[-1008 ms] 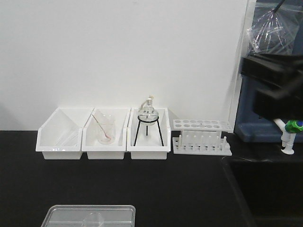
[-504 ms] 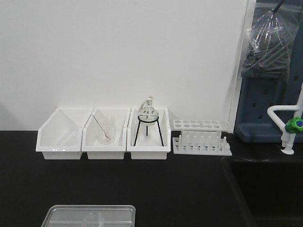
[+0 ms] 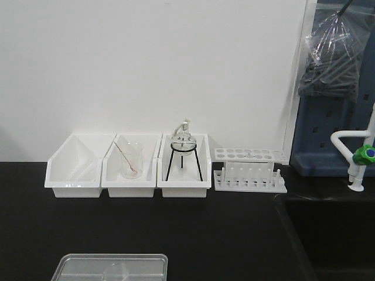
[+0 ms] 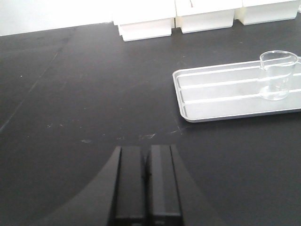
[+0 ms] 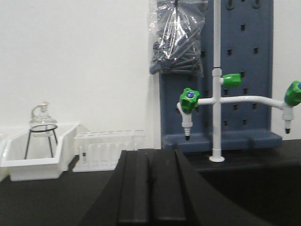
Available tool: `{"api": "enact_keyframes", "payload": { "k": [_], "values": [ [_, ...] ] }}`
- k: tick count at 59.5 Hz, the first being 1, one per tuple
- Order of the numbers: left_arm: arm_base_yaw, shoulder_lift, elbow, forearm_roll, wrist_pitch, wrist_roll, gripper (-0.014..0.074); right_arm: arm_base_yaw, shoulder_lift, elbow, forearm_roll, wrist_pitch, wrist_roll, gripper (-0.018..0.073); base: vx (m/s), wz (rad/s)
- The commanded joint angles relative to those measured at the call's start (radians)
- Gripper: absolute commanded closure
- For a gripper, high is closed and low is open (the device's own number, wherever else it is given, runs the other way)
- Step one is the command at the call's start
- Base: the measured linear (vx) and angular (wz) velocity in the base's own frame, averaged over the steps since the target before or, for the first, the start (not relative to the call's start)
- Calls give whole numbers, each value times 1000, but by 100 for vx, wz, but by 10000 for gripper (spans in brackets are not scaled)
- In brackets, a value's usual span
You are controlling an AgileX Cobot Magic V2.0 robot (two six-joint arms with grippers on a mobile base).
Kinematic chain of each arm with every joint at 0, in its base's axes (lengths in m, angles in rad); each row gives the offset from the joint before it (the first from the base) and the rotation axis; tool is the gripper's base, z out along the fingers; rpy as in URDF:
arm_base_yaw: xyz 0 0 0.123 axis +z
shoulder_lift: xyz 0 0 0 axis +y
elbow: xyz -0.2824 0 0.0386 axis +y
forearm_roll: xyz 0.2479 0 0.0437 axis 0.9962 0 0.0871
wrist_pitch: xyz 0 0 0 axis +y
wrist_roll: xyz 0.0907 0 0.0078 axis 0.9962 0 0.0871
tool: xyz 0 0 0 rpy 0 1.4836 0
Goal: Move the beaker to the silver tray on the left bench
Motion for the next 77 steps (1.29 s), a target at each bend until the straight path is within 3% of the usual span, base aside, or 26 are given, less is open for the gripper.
{"api": "enact_keyframes", "payload": {
  "k": [1,17,27,52,65,77],
  "values": [
    [-5,-8,20,-3,-75,-1,595,-45,-8,4,3,-52,-64,573,0,0],
    [-5,-8,20,-3,-75,-1,595,-34,-8,4,3,91,-73,573,0,0],
    [-5,-8,20,-3,-75,-1,595,-34,-8,4,8,110,-36,573,0,0],
    [-5,-8,20,-3,-75,-1,595,-32,-8,4,3,153,-63,573,0,0],
    [-5,-8,20,-3,-75,-1,595,98,-8,4,-20,149,-65,573,0,0],
    [-5,-8,20,-3,-75,-1,595,103,-8,4,-26,165,-65,573,0,0]
  ]
}}
